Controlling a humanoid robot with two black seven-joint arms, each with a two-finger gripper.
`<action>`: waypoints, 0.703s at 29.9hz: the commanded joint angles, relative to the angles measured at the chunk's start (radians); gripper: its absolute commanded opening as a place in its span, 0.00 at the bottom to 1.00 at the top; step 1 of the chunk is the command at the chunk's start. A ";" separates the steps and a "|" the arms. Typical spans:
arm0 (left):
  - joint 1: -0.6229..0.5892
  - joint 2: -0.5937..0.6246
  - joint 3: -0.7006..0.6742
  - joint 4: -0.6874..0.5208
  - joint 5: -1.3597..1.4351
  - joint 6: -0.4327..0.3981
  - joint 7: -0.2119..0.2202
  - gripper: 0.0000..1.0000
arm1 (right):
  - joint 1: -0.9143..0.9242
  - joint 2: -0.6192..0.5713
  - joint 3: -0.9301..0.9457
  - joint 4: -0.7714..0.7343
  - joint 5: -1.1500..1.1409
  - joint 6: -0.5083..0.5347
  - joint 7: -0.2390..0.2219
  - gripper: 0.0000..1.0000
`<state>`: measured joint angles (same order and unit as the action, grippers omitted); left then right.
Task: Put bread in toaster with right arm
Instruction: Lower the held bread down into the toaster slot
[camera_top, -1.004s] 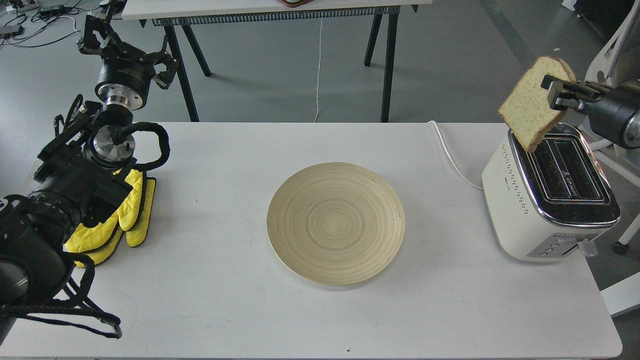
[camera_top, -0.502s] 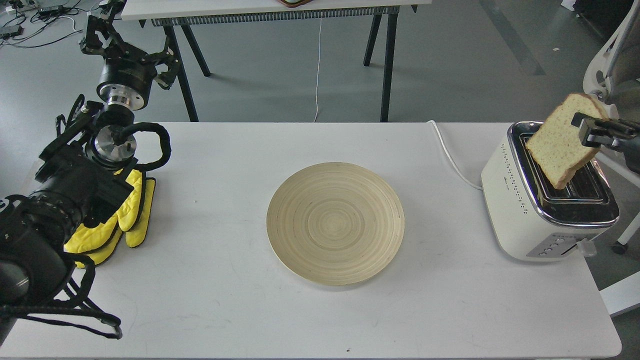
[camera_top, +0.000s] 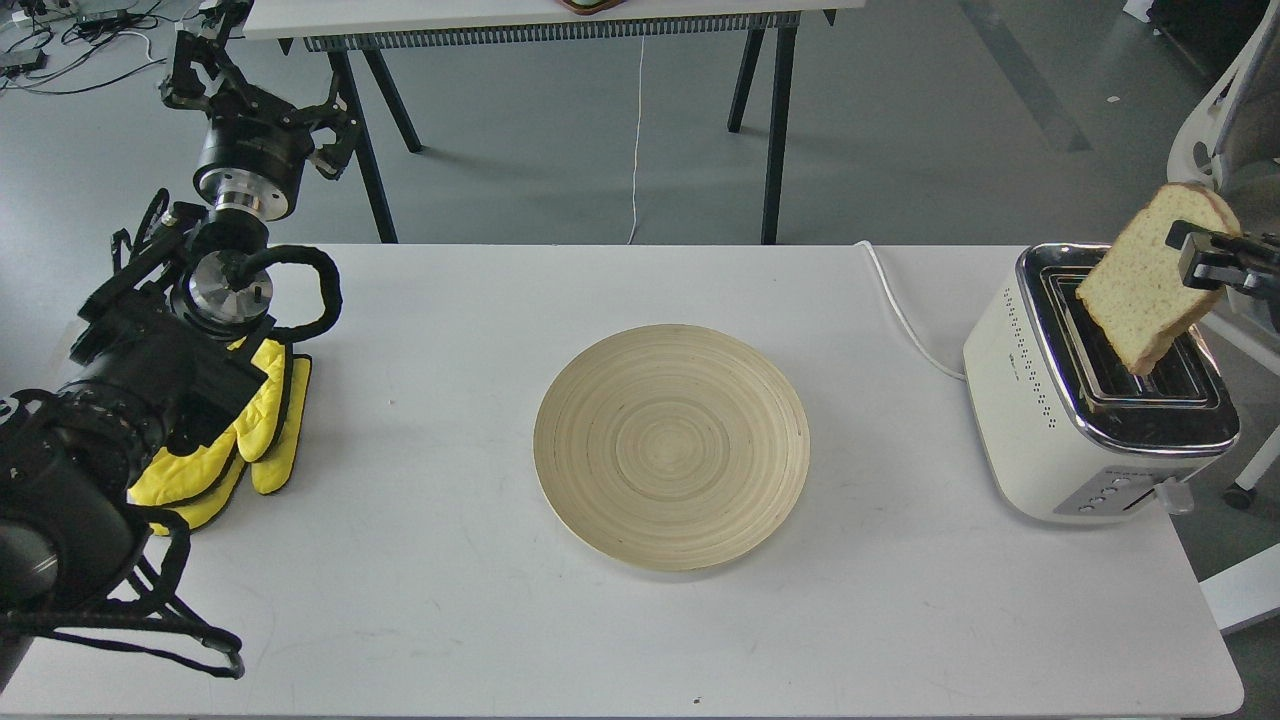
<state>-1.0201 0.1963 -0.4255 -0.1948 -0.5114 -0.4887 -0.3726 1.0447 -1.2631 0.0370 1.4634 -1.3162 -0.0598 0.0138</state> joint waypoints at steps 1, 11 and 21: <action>0.000 0.000 -0.001 0.000 -0.001 0.000 0.000 1.00 | -0.003 0.004 0.000 -0.001 0.000 0.000 -0.003 0.03; 0.000 0.000 0.001 0.000 0.001 0.000 0.000 1.00 | -0.008 0.016 0.003 -0.028 0.003 -0.002 -0.012 0.03; 0.000 0.000 -0.001 0.000 -0.001 0.000 0.000 1.00 | -0.006 0.068 0.007 -0.026 0.015 -0.015 -0.012 0.03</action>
<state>-1.0201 0.1963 -0.4252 -0.1948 -0.5118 -0.4887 -0.3726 1.0375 -1.2108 0.0405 1.4367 -1.3028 -0.0724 0.0013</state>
